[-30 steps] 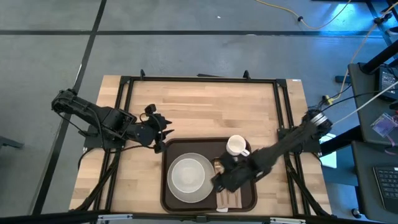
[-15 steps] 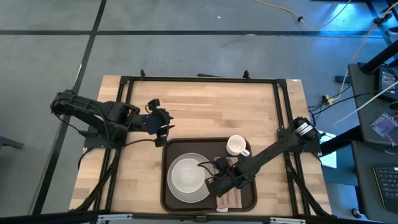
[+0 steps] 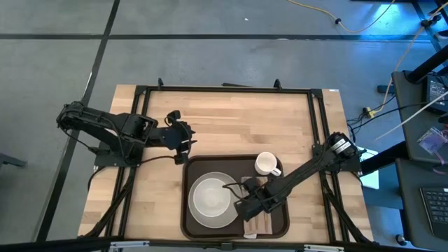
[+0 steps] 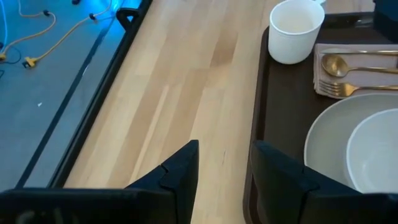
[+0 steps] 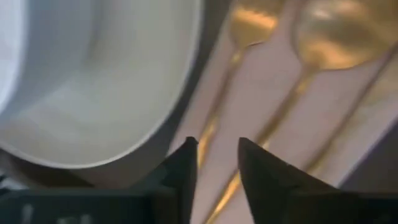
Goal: Set up tray
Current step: Put the gold fork on the brown napkin to the left of the gold spoon
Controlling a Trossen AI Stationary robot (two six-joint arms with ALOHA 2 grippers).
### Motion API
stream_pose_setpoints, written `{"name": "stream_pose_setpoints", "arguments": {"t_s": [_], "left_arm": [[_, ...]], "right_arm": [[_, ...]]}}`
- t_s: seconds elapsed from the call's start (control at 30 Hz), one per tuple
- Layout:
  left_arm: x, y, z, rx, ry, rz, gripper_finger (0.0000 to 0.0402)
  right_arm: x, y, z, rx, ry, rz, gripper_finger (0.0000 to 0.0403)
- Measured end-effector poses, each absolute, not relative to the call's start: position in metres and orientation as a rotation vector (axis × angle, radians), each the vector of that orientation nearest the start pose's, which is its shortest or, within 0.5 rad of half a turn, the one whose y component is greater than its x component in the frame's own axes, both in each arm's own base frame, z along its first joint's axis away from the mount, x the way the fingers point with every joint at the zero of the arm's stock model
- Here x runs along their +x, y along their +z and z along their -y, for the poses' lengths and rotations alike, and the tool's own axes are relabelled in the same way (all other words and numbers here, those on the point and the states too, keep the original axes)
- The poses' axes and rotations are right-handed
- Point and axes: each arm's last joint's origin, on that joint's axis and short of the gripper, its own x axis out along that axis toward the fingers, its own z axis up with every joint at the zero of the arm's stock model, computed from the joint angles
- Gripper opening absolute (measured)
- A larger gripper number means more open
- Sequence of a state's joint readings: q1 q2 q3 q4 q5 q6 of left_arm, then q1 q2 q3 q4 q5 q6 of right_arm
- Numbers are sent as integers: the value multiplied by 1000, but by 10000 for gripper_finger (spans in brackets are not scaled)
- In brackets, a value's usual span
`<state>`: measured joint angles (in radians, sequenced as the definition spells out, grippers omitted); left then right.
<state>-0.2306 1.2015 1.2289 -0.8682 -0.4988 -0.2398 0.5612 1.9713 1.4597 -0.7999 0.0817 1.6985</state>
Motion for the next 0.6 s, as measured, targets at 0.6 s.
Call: {"name": "stream_pose_setpoints", "arguments": {"t_s": [0.6], "left_arm": [[228, 348, 39, 57, 347, -730, 139]], "right_arm": [[331, 185, -204, 1013, -753, -1145, 177]]}}
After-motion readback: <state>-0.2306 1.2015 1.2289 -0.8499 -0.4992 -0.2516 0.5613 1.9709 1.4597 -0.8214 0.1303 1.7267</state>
